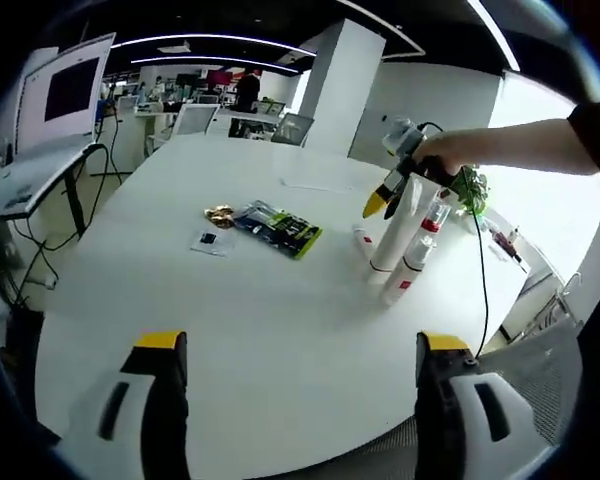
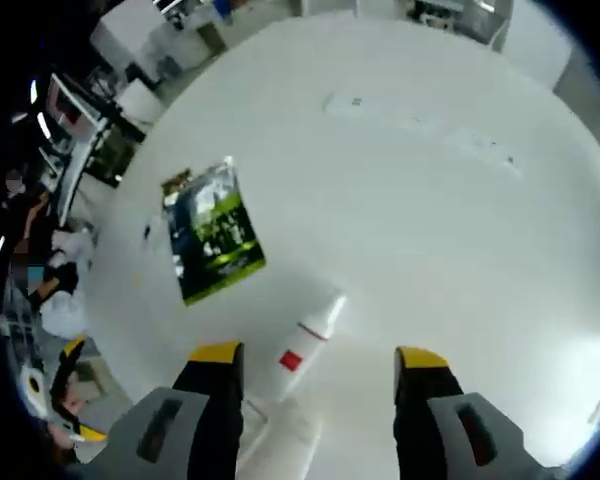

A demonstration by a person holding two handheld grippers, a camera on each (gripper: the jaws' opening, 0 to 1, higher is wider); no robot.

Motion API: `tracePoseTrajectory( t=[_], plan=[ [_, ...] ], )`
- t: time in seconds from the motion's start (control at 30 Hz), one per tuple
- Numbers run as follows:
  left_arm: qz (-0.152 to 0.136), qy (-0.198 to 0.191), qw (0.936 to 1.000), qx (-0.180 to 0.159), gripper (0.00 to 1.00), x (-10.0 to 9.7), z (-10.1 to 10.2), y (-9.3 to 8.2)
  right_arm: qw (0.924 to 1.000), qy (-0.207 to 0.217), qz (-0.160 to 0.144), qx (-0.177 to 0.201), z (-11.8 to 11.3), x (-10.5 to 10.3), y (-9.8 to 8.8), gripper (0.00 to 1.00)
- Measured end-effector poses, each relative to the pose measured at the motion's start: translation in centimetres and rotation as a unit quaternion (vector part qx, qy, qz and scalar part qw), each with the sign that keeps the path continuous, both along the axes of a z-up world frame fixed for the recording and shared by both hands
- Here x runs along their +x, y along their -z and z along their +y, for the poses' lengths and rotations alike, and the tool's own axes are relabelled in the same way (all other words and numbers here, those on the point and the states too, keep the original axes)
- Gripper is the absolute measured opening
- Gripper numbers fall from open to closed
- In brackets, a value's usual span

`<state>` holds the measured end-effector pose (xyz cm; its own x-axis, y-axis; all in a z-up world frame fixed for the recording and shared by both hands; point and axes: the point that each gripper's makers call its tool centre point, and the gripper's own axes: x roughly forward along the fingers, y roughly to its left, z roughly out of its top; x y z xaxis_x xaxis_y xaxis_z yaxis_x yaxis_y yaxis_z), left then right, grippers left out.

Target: Arrange the skincare products in the storage area until every visible bottle or jar stands upright without overlapping.

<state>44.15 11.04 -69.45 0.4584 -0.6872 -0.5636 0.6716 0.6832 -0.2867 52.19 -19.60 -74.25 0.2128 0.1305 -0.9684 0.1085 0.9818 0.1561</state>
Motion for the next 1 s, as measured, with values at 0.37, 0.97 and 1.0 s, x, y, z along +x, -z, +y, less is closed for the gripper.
tracePoseTrajectory(
  t=[0.37,0.97,1.0],
  plan=[
    [0.004,0.000,0.9999,-0.012,0.88,-0.1,-0.1,-0.2,0.9974,0.008,0.065,-0.029,-0.3,-0.2,2.3,0.58],
    [0.021,-0.014,0.9996,-0.013,0.87,-0.1,0.3,0.2,0.9917,-0.038,0.097,-0.076,0.2,-0.6,4.4,0.39],
    [0.021,-0.014,0.9996,-0.013,0.87,-0.1,0.3,0.2,0.9922,-0.032,0.096,-0.074,0.2,-0.5,4.5,0.38]
  ],
)
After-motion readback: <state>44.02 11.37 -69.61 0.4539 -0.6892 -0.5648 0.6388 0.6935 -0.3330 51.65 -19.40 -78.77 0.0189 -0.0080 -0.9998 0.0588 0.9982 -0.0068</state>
